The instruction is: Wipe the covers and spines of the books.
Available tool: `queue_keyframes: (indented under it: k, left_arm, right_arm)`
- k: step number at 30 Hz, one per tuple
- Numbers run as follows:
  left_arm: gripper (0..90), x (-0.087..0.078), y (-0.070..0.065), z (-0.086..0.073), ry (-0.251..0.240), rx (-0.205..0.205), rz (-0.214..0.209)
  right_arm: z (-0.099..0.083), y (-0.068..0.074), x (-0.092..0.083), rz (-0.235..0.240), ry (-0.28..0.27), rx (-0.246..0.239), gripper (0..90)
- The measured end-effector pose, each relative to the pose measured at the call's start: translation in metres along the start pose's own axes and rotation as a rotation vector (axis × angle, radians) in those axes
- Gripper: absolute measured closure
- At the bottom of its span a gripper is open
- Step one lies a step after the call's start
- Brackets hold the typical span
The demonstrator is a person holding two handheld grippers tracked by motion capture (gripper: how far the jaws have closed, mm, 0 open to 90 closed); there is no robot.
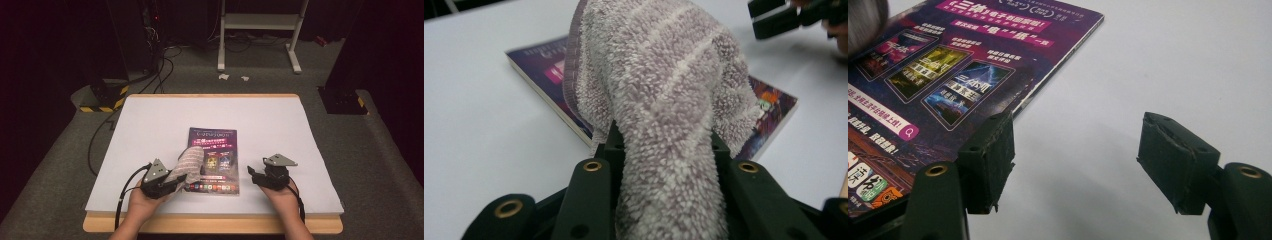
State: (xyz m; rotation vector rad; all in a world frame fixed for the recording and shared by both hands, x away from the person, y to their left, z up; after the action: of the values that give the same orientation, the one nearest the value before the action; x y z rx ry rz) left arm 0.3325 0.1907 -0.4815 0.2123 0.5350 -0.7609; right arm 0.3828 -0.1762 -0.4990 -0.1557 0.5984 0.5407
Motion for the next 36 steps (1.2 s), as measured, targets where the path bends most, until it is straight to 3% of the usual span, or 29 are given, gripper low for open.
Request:
queue_keyframes:
  k: [4,9,17,24,36]
  left_arm:
    - [66.7,0.014,-0.008,-0.003,0.065,0.043,0.003]
    - [66.5,0.025,-0.017,-0.002,0.094,0.075,-0.01]
    - [66.1,0.046,-0.031,0.009,0.103,0.083,-0.066]
    - [65.7,0.075,-0.054,0.026,0.111,0.142,-0.116]
    - [64.7,0.11,-0.09,0.046,0.098,0.148,-0.171]
  right_arm:
    - [-0.001,-0.002,-0.002,-0.003,-0.003,0.001,30.4]
    - [-0.003,-0.003,-0.008,-0.01,-0.009,0.016,30.6]
    - [-0.011,-0.01,-0.022,-0.04,-0.026,0.026,30.4]
    - [-0.02,-0.022,-0.037,-0.074,-0.043,0.061,30.3]
    - [-0.022,-0.032,-0.044,-0.087,-0.068,0.09,29.4]
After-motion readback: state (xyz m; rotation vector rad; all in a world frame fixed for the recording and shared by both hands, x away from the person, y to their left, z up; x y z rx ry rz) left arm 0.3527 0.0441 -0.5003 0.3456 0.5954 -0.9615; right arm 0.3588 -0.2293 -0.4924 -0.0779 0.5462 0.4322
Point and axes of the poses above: each handheld gripper's, and its own axes: x roughly forward along the jaws, z roughly out of its top, y roughly to its left, the point moved 1 cm from there along x, roughly forward along the jaws
